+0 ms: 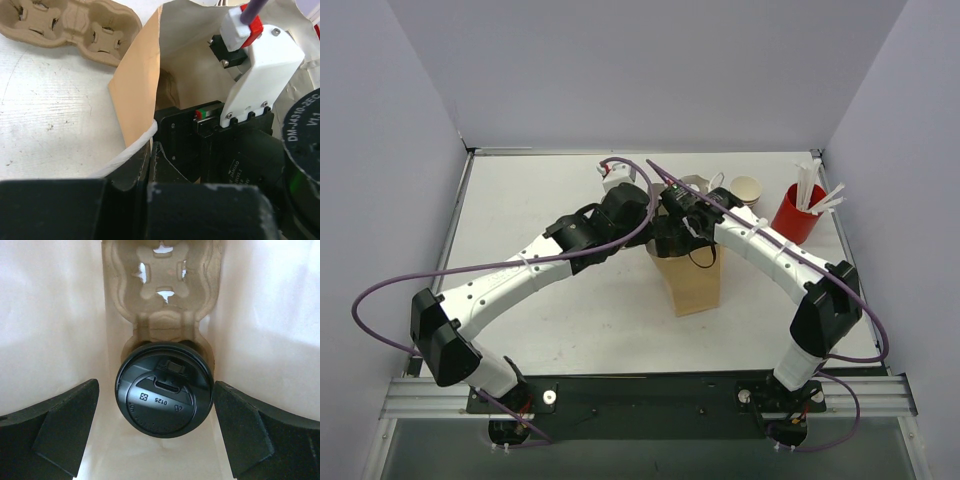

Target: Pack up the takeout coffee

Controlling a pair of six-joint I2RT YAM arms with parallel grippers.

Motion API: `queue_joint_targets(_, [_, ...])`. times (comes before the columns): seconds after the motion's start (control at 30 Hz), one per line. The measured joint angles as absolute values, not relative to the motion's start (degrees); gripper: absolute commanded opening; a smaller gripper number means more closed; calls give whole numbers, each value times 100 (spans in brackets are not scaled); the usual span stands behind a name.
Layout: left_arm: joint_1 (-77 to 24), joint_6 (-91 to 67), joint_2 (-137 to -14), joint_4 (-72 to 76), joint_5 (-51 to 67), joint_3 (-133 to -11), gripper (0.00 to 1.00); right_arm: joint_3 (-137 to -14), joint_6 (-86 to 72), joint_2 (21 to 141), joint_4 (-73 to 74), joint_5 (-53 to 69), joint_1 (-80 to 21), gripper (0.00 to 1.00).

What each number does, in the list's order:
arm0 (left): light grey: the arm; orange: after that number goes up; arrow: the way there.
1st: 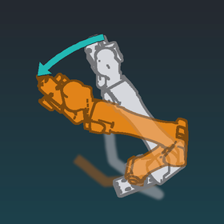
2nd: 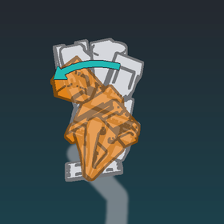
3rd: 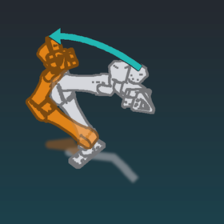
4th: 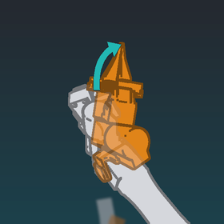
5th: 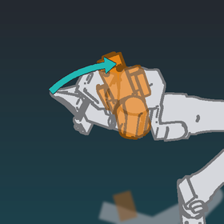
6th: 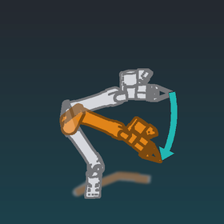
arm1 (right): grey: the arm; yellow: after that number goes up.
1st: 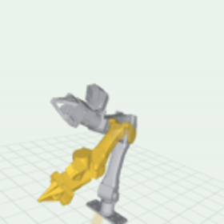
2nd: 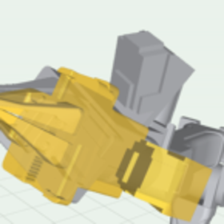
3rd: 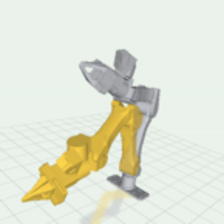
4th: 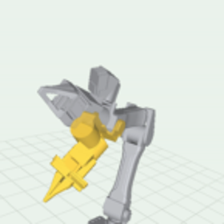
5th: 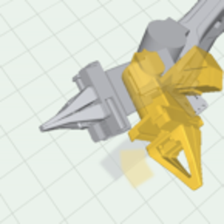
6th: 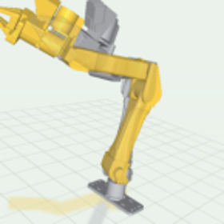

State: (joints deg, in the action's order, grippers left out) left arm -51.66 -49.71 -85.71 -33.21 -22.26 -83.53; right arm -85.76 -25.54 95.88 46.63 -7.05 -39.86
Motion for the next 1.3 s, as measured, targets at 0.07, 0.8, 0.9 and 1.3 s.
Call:
queue_joint_targets(0.07, [-5166,-4901,-8611,-3326,-2202,-8364,0,-8576,-2563,9588,4639,-628,-3951,92])
queue_joint_targets(0.8, [-5177,-4497,-8812,-3588,-2165,-8639,0,-8794,-2696,9588,4611,-395,-3964,92])
queue_joint_targets(0.9, [-5177,-4466,-8825,-3649,-2174,-8639,0,-8836,-2703,9588,4613,-454,-4029,92])
queue_joint_targets(1.3, [-5177,-4405,-8888,-3771,-2178,-8726,0,-8875,-2718,9588,4654,-701,-4110,93])
